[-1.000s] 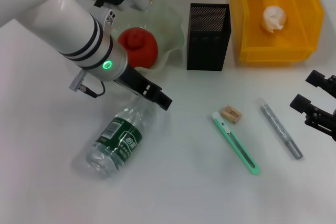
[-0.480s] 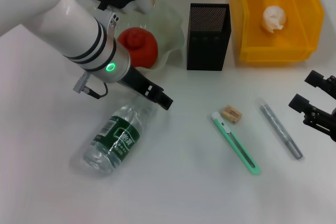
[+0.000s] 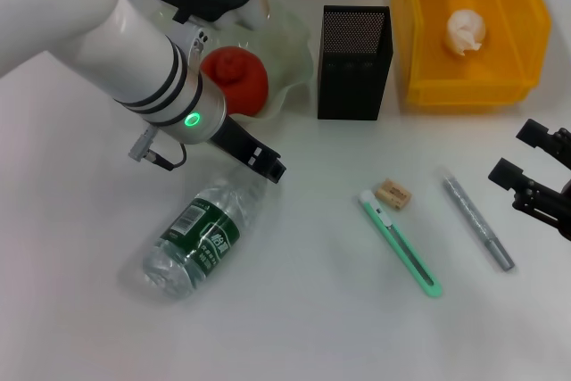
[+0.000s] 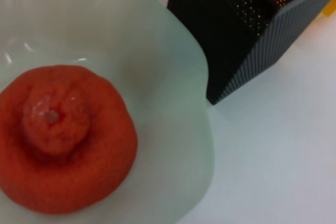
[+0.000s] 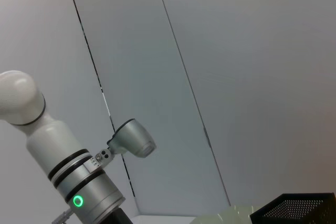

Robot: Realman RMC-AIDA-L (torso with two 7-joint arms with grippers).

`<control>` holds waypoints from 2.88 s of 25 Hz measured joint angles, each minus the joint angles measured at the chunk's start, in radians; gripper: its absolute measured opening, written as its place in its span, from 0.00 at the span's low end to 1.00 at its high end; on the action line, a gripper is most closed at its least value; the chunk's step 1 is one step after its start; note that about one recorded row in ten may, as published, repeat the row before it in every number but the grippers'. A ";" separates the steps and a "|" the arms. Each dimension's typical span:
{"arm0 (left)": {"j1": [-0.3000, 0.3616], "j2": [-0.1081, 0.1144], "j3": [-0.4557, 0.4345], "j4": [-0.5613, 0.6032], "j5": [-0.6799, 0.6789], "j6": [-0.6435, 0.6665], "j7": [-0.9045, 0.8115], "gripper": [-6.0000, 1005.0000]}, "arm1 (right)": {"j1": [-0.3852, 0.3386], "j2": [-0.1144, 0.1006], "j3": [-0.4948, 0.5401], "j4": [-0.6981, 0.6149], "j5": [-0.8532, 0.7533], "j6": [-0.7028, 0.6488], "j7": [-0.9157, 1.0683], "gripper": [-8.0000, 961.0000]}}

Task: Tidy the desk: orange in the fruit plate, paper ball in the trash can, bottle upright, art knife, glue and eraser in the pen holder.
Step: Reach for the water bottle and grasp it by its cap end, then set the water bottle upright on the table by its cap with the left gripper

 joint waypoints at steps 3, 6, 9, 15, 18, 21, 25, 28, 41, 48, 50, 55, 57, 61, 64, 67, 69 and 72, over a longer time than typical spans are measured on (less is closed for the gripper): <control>0.009 0.000 0.016 0.025 0.000 -0.001 0.010 0.46 | 0.000 0.000 0.000 0.000 0.000 0.001 0.000 0.88; 0.028 0.000 0.019 0.064 0.000 0.000 0.017 0.44 | 0.003 0.000 0.000 0.000 0.001 0.002 0.000 0.88; 0.070 0.001 0.025 0.144 -0.015 0.012 0.060 0.43 | 0.007 0.000 0.000 0.001 0.001 0.005 0.000 0.88; 0.199 0.007 -0.001 0.330 -0.127 0.027 0.190 0.43 | 0.012 0.002 0.000 0.002 0.004 0.007 0.000 0.88; 0.281 0.007 -0.036 0.406 -0.192 0.010 0.270 0.43 | 0.015 0.003 0.000 0.002 0.006 0.007 0.000 0.88; 0.348 0.007 -0.059 0.460 -0.260 -0.008 0.352 0.44 | 0.018 0.003 0.000 0.002 0.007 0.006 0.000 0.88; 0.441 0.008 -0.107 0.502 -0.379 -0.026 0.491 0.44 | 0.026 0.005 0.000 0.007 0.008 0.005 0.000 0.88; 0.477 0.008 -0.129 0.502 -0.452 -0.028 0.575 0.45 | 0.032 0.006 0.003 0.013 0.009 0.007 0.000 0.88; 0.569 0.009 -0.232 0.344 -0.816 -0.043 1.014 0.46 | 0.064 0.006 0.021 0.052 0.010 0.013 0.000 0.88; 0.561 0.010 -0.324 0.084 -1.090 0.021 1.341 0.47 | 0.079 0.007 0.023 0.069 0.010 0.025 0.000 0.88; 0.560 0.011 -0.340 0.023 -1.150 0.055 1.436 0.47 | 0.082 0.007 0.023 0.073 0.010 0.027 0.000 0.88; 0.546 0.010 -0.378 -0.158 -1.312 0.137 1.662 0.47 | 0.095 0.008 0.023 0.087 0.010 0.040 0.000 0.88; 0.531 0.010 -0.388 -0.232 -1.348 0.159 1.740 0.48 | 0.098 0.008 0.023 0.088 0.010 0.041 0.000 0.88; 0.495 0.007 -0.402 -0.376 -1.421 0.197 1.889 0.48 | 0.106 0.008 0.023 0.091 0.009 0.042 0.000 0.88; 0.472 0.005 -0.396 -0.470 -1.482 0.212 1.989 0.48 | 0.108 0.008 0.023 0.094 0.009 0.047 0.000 0.88; 0.458 0.002 -0.393 -0.530 -1.519 0.219 2.061 0.49 | 0.113 0.009 0.023 0.107 0.009 0.050 -0.004 0.88; 0.448 0.001 -0.392 -0.563 -1.533 0.226 2.097 0.49 | 0.115 0.009 0.023 0.113 0.009 0.050 -0.011 0.88; 0.440 0.001 -0.391 -0.592 -1.536 0.239 2.119 0.49 | 0.115 0.009 0.023 0.117 0.009 0.050 -0.017 0.88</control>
